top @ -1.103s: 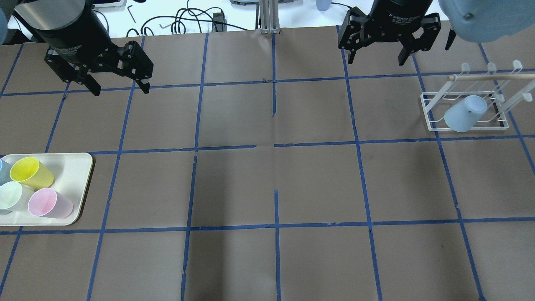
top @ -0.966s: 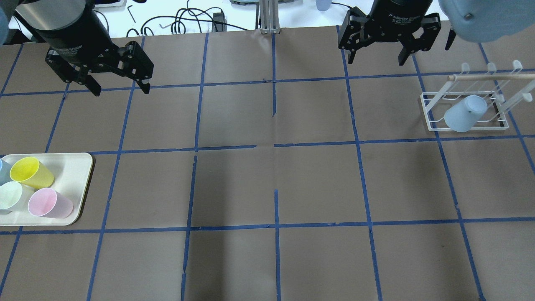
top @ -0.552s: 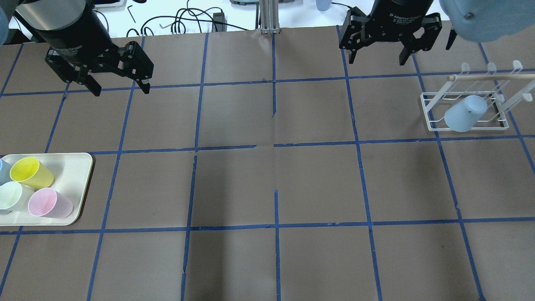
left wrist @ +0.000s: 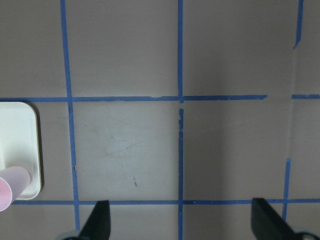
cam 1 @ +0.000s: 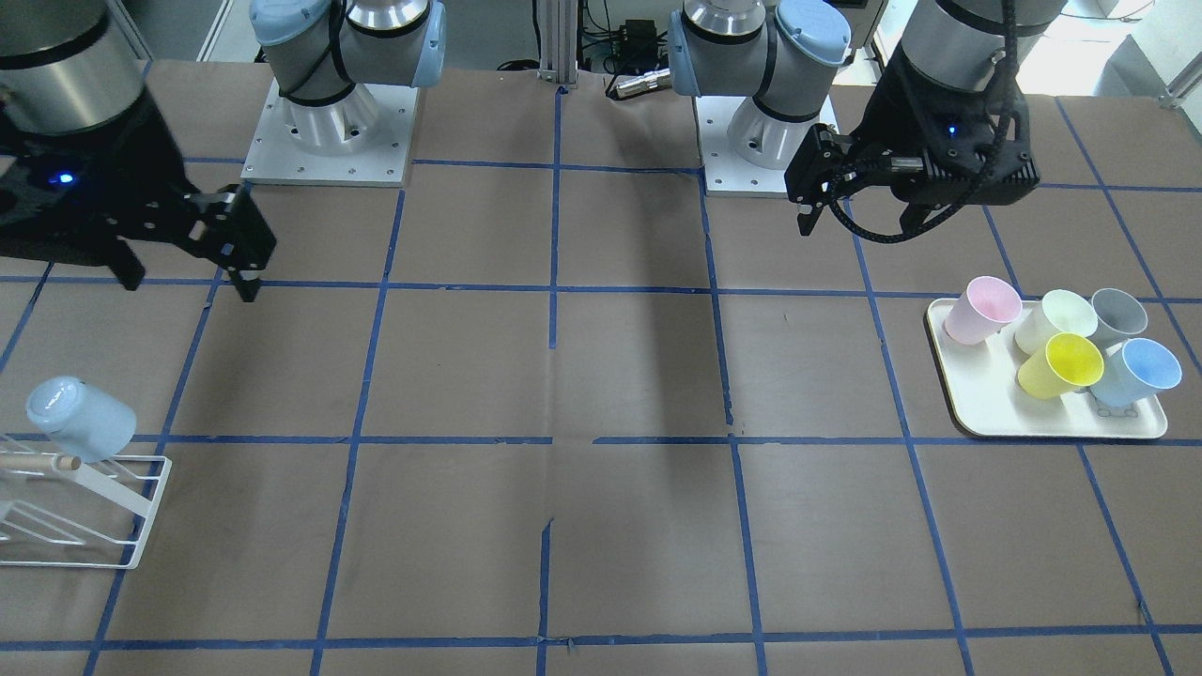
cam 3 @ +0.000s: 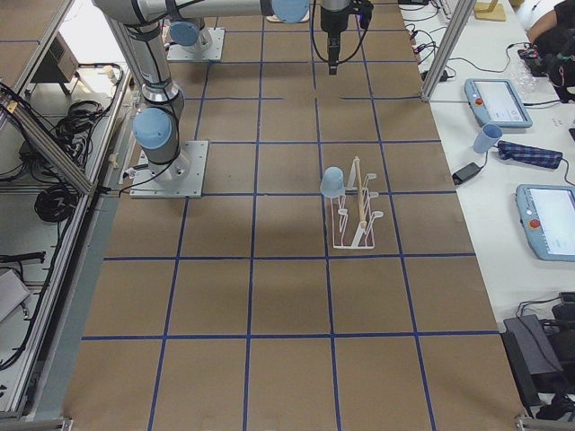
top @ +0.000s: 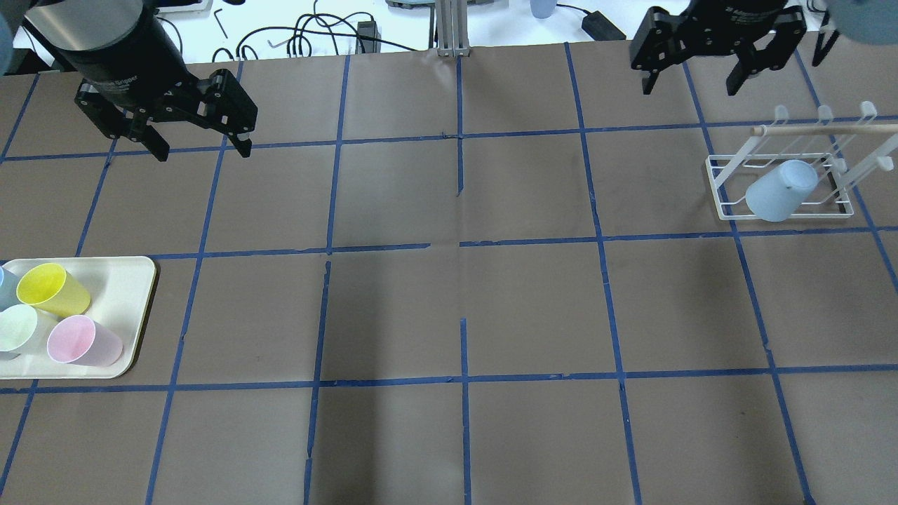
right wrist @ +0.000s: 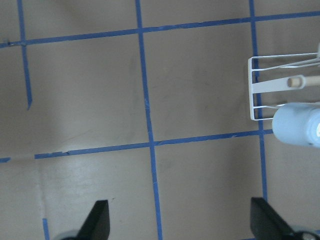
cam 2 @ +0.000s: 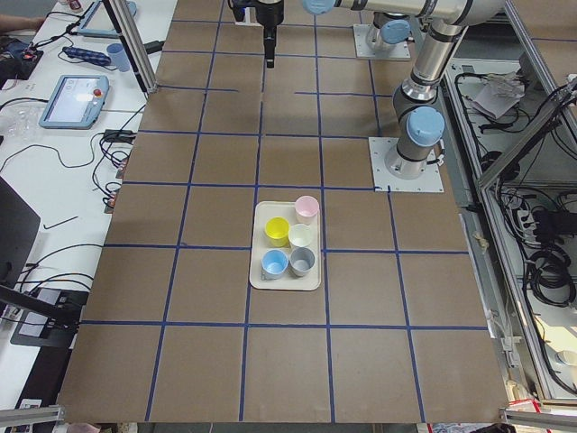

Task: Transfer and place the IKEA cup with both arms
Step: 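Move the right gripper toward the light-blue cup on the wire rack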

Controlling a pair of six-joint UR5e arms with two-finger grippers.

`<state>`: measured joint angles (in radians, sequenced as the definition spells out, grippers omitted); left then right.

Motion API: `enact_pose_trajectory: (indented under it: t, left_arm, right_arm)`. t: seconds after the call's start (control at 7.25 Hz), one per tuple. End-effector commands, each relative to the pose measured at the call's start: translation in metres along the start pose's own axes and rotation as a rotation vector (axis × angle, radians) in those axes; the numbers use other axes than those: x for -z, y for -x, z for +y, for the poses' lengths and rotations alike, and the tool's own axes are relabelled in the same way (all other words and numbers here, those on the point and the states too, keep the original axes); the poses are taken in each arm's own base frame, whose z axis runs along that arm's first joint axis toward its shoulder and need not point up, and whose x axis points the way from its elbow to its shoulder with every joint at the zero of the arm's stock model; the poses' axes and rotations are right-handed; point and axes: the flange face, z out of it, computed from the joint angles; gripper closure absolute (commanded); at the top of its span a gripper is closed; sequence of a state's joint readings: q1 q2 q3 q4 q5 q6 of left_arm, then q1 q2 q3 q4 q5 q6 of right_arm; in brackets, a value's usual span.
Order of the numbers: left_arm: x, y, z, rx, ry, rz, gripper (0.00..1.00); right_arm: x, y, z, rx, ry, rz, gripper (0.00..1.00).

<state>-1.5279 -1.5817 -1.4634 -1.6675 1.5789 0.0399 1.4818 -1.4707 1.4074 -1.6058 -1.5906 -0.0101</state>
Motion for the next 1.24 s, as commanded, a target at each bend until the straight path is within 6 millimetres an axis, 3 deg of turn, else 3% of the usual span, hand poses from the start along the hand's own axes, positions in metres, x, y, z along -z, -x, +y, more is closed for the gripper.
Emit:
enact_pose_trajectory:
  t: [0.0,0.28,0.41,0.83,1.1]
  left_arm:
    - [-0.002,-0.001,0.000,0.000,0.004,0.008,0.00]
    - [0.000,-0.001,0.001,0.000,-0.001,0.014,0.00]
    - [0.000,-0.002,0.000,0.000,-0.002,0.016,0.00]
    - [0.000,-0.001,0.001,0.000,-0.001,0.014,0.00]
    - [0.000,-0.001,0.001,0.000,-0.001,0.014,0.00]
  right_arm:
    - [-0.011,-0.096,-0.013,0.064,0.021,0.009,0.00]
    - [-0.033,-0.170,-0.017,0.033,0.066,0.005,0.00]
    - [-0.052,-0.190,-0.018,0.091,0.089,-0.007,0.00]
    - [-0.122,-0.197,-0.012,0.133,0.071,0.001,0.00]
    - [-0.172,-0.201,-0.019,0.177,0.043,0.008,0.00]
